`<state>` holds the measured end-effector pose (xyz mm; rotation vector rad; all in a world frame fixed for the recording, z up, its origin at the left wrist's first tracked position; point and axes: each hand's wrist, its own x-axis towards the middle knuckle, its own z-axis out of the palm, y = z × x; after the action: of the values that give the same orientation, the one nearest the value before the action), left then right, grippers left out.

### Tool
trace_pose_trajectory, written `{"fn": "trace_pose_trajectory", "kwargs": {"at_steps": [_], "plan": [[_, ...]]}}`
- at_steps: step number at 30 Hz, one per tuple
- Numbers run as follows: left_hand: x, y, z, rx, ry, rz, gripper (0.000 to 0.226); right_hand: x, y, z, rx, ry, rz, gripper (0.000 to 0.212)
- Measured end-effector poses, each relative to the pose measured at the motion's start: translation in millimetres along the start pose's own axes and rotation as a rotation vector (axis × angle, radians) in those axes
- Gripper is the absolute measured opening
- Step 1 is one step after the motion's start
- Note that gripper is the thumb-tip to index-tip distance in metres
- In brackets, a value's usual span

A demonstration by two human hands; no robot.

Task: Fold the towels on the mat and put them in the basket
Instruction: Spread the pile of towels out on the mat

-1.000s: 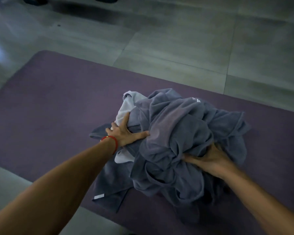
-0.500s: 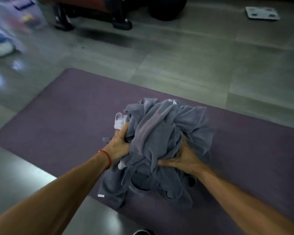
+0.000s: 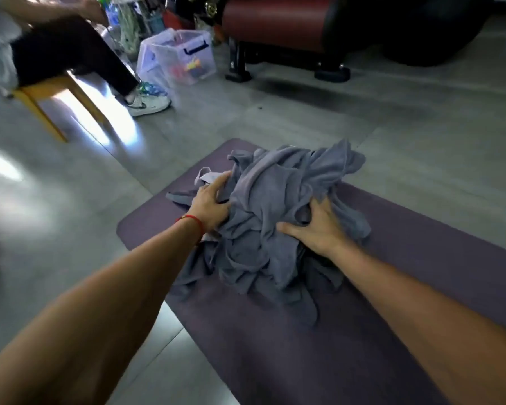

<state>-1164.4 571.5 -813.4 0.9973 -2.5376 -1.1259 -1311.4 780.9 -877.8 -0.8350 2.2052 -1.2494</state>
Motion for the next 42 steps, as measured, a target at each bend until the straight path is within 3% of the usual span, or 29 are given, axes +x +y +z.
{"fn": "trace_pose_trajectory", "kwargs": {"at_steps": [2, 4, 8, 13, 16, 20, 23, 27, 31, 35, 38, 42], "plan": [[-0.5, -11.7, 22.9, 0.004, 0.111, -0.124, 0.065, 5.1, 16.2, 9.5, -0.252, 0.015, 0.171, 0.071], [-20.5, -13.6, 54.6, 0.041, 0.067, -0.123, 0.060, -2.2, 26.6, 12.6, -0.401, 0.060, 0.198, 0.048], [-51.4, -14.4, 87.2, 0.275, 0.032, 0.030, 0.081, -24.0, 27.5, -5.1, -0.541, 0.155, 0.114, 0.041], [-68.4, 16.5, 79.3, 0.438, 0.178, 0.167, 0.039, -57.1, -0.4, -52.4, -0.422, 0.312, 0.048, 0.031], [-84.2, 47.0, 65.2, 0.480, 0.272, 0.223, 0.041, -78.4, -15.8, -89.8, -0.276, 0.350, 0.168, 0.019], [-111.6, 97.3, 46.9, 0.593, 0.251, 0.342, 0.056, -119.3, -46.4, -142.4, -0.261, 0.427, 0.184, 0.027], [-132.7, 137.8, 27.9, 0.561, 0.226, 0.367, 0.051, -152.3, -72.3, -190.6, -0.281, 0.504, 0.147, 0.041], [-159.0, 182.8, 4.9, 0.561, 0.196, 0.353, 0.035, -200.6, -89.3, -267.9, -0.396, 0.509, 0.294, 0.029], [-187.6, 219.1, 2.2, 0.761, 0.154, 0.398, 0.024, -257.5, -90.0, -332.6, -0.519, 0.517, 0.376, 0.030], [-210.3, 230.1, 25.3, 0.908, 0.026, 0.403, 0.026, -308.3, -79.3, -371.5, -0.496, 0.539, 0.521, 0.012], [-229.8, 229.2, 60.1, 0.794, -0.131, 0.344, 0.031, -344.1, -63.9, -381.7, -0.389, 0.464, 0.567, 0.009], [-262.3, 241.2, 110.3, 0.519, -0.278, 0.402, 0.013, -385.0, -37.3, -362.8, -0.058, 0.336, 0.501, 0.023]]}}
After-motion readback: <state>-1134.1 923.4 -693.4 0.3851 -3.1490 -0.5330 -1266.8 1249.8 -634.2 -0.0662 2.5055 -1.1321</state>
